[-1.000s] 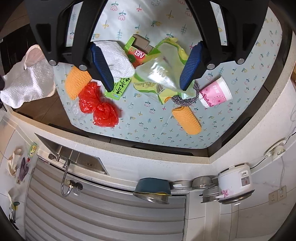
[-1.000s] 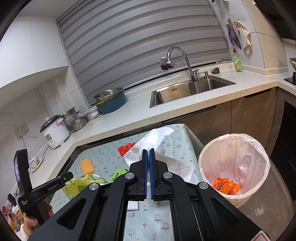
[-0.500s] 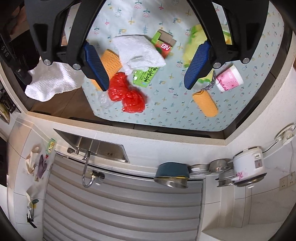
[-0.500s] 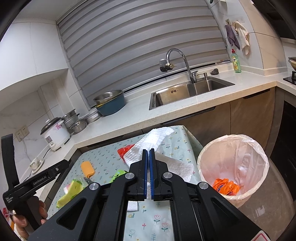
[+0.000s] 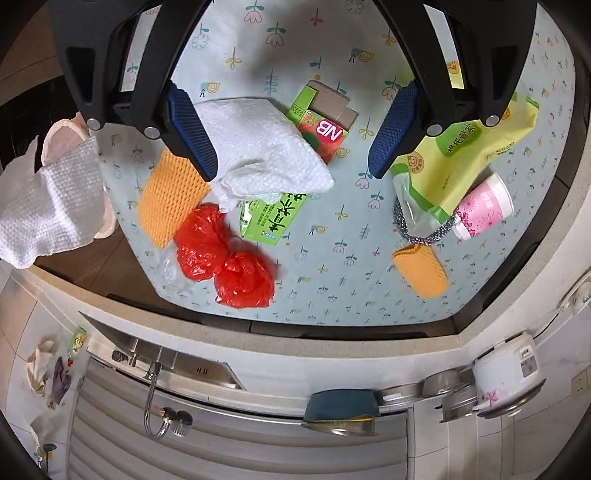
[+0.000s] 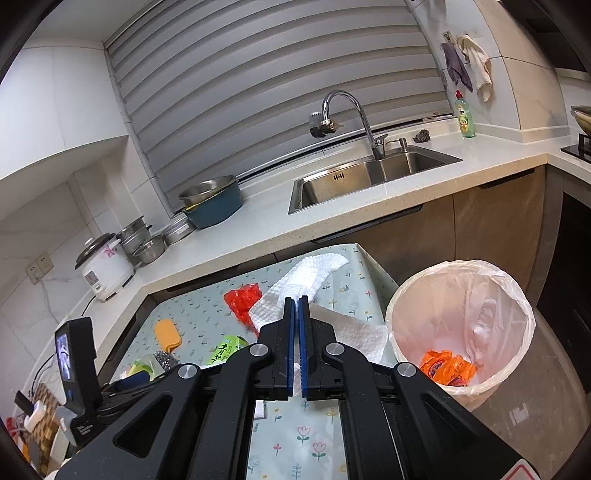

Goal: Collect trash

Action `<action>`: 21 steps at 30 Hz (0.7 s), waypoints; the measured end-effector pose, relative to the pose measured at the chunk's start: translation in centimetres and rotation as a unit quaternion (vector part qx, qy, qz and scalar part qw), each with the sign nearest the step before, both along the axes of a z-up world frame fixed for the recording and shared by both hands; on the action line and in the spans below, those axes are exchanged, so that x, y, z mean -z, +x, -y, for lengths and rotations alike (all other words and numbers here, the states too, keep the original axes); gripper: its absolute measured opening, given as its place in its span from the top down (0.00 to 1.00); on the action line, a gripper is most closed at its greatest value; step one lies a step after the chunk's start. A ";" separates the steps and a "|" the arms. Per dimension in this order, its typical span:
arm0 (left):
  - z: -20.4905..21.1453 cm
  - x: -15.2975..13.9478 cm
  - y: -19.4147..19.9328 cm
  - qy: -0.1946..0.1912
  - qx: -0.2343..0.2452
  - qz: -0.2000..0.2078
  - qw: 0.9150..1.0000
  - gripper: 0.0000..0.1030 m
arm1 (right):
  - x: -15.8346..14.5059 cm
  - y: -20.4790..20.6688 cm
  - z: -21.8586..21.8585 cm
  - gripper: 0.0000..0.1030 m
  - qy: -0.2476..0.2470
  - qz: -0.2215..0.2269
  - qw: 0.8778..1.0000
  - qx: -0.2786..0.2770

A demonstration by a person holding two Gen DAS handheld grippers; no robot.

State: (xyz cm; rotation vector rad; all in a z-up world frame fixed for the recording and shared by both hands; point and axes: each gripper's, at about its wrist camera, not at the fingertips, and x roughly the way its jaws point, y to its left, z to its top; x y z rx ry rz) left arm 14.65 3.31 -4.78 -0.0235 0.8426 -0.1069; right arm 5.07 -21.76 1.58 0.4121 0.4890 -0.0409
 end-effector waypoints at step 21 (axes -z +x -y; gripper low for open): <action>3.5 0.4 1.4 -0.009 0.055 -0.007 0.998 0.96 | 1.2 1.4 0.9 0.98 -0.005 -0.018 1.000 0.006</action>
